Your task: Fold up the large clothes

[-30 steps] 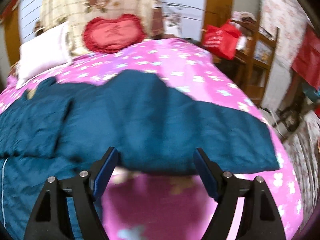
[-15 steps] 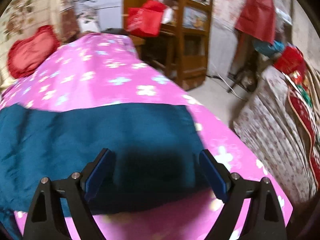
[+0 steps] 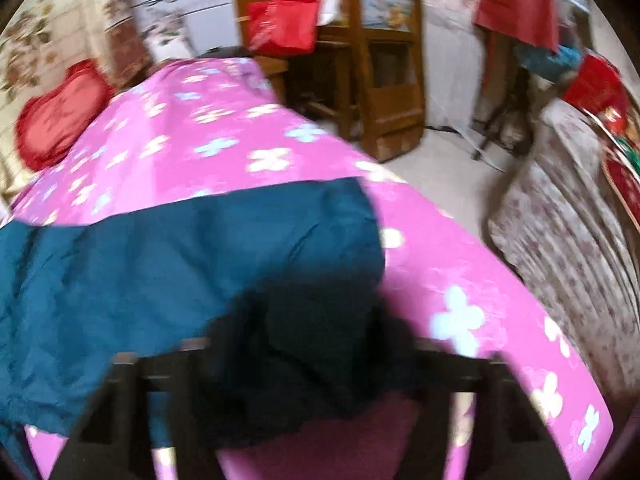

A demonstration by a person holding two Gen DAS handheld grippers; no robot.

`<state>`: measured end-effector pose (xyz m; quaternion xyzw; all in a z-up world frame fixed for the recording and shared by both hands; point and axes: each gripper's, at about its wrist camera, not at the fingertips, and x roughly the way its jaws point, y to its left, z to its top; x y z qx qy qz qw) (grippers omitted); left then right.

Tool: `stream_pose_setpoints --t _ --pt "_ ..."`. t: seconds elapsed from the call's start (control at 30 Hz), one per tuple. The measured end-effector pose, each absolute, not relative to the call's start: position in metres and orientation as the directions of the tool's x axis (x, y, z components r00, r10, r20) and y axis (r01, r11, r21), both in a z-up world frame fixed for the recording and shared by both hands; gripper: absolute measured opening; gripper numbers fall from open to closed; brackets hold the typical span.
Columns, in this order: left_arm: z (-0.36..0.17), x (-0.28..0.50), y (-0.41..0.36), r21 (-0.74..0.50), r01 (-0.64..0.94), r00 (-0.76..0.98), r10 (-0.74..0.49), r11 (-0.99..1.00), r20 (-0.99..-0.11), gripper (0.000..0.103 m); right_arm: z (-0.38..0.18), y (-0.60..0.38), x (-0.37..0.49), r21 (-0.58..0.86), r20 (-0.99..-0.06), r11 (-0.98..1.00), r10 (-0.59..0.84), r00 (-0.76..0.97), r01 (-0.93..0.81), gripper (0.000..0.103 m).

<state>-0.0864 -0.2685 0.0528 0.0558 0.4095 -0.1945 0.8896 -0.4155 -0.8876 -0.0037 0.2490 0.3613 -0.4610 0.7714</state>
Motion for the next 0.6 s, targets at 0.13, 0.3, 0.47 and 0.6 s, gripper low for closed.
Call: stream_pose_setpoints --t 0.13,0.3,0.47,0.6 --pt "0.061 -0.087 -0.262 -0.077 0.38 0.603 -0.31 0.922 -0.735 0.041 0.019 -0.867 -0.401 0.06 -0.772 0.492 -0.528 0.352 0.869 0.018" --pt "0.067 -0.083 -0.253 -0.079 0.347 0.619 -0.291 0.935 -0.729 0.041 0.078 -0.832 -0.391 0.138 -0.684 0.555 -0.545 0.484 0.82 0.017" --pt "0.07 -0.076 -0.239 -0.11 0.309 0.618 -0.287 0.945 -0.732 0.041 0.143 -0.786 -0.359 0.157 -0.603 0.674 -0.513 0.611 0.721 0.017" --pt "0.072 -0.073 -0.229 -0.124 0.284 0.621 -0.281 0.951 -0.731 0.041 0.183 -0.736 -0.313 0.129 -0.567 0.774 -0.455 0.687 0.619 0.017"
